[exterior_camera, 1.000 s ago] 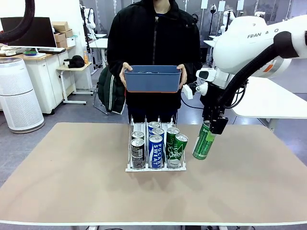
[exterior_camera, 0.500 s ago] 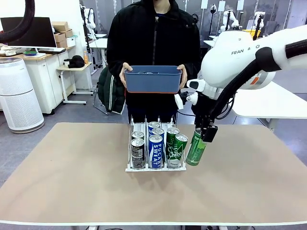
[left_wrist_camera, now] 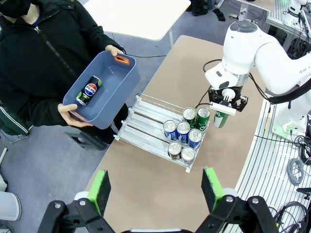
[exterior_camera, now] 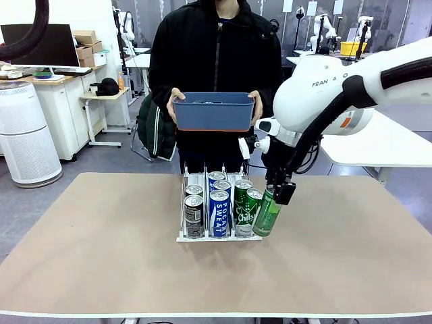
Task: Fill the beverage cans into the dispenser.
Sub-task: Place the picked Sprite in the line of the Automatic Can Dispenser with the same cans.
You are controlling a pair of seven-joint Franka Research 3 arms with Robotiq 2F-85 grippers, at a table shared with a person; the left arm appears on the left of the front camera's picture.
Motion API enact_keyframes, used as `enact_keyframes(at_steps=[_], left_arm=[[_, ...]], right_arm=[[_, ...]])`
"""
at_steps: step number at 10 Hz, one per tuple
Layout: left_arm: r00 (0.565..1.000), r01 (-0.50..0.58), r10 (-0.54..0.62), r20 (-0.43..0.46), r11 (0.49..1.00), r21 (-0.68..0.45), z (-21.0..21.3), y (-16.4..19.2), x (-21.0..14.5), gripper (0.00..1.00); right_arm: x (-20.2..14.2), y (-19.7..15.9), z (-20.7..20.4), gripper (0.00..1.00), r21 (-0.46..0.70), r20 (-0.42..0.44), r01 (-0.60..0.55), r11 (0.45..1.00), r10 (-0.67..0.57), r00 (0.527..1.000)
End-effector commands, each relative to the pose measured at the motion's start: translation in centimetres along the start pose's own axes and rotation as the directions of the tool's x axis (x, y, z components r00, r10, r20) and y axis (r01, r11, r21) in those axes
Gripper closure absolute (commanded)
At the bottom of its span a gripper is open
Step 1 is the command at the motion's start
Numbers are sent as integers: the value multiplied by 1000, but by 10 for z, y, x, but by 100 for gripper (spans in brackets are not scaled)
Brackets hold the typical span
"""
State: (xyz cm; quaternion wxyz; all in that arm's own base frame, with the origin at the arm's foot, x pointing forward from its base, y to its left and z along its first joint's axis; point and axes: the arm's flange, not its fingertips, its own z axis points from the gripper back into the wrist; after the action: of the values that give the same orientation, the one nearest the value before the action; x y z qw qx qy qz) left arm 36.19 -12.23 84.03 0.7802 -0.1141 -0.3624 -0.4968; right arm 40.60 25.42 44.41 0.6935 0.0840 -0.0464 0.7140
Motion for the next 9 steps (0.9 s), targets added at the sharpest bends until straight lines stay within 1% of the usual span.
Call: enact_keyframes(at_steps=[1,5,9], left_arm=[[1000,-7,7,5,1000,-5,1,-1,-1,0],[1000,-7,7,5,1000,-5,1,-1,-1,0],[1000,-7,7,5,1000,-5,1,-1,-1,0]], right_arm=[[11,-10,-3,42,-1,39,-9,1000,9,999],[21,-27,-9,42,-27,60,3,1000,-1,998],[30,-44,-12,42,-48,39,14,999,-12,999]])
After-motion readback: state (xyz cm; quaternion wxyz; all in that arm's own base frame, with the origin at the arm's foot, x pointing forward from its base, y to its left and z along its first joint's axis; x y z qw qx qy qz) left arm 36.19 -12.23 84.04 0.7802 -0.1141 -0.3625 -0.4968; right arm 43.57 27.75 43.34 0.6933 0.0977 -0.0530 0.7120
